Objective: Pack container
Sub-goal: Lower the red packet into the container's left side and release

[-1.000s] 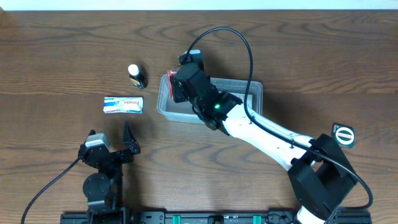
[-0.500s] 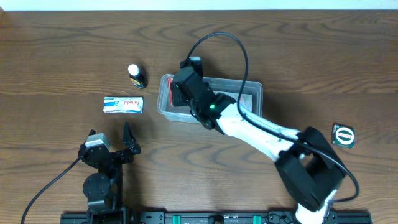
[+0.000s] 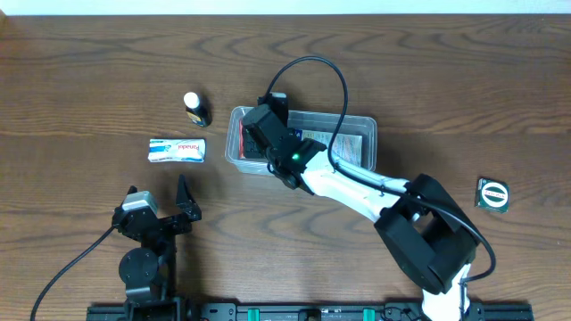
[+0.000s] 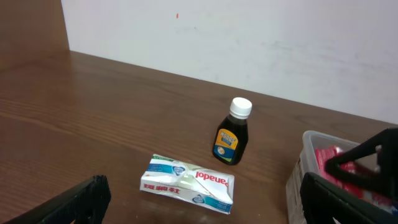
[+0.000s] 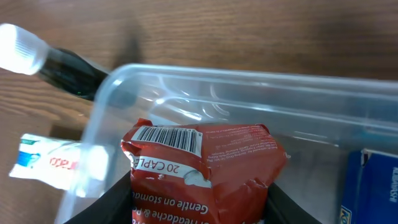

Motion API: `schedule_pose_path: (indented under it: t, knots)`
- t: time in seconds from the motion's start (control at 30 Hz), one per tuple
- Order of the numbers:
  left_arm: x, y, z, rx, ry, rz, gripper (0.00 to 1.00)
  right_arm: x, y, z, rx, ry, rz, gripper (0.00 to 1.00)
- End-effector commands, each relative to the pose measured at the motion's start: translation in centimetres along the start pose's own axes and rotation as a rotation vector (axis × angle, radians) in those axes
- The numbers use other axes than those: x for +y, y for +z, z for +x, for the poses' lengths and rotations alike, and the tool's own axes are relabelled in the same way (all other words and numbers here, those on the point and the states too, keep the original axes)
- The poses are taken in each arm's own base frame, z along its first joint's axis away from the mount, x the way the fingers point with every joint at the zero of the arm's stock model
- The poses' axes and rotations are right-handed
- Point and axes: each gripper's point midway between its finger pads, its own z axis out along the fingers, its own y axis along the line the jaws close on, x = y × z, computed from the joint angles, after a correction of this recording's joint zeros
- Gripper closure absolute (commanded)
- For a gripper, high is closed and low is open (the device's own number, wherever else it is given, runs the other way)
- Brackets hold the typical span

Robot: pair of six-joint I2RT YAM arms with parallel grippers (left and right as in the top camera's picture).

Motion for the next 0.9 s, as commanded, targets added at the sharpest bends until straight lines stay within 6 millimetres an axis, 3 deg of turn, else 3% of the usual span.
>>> schedule_pose_path:
  t: [0.0, 0.53, 0.87]
  knots:
    - [0.6, 0.1, 1.6, 0.045, 0.018, -0.025, 0.02, -0.1, 0.9, 0.5, -0.001, 0.034, 0.018, 0.55]
    - [0.6, 0.1, 1.6, 0.045, 0.018, -0.025, 0.02, -0.9, 2.4, 1.2, -0.009, 0.038, 0.040, 0.54]
    - [0.6, 0.1, 1.6, 0.045, 0.018, -0.025, 0.02, -0.7, 2.5, 1.0, -0.017, 0.040, 0.030, 0.45]
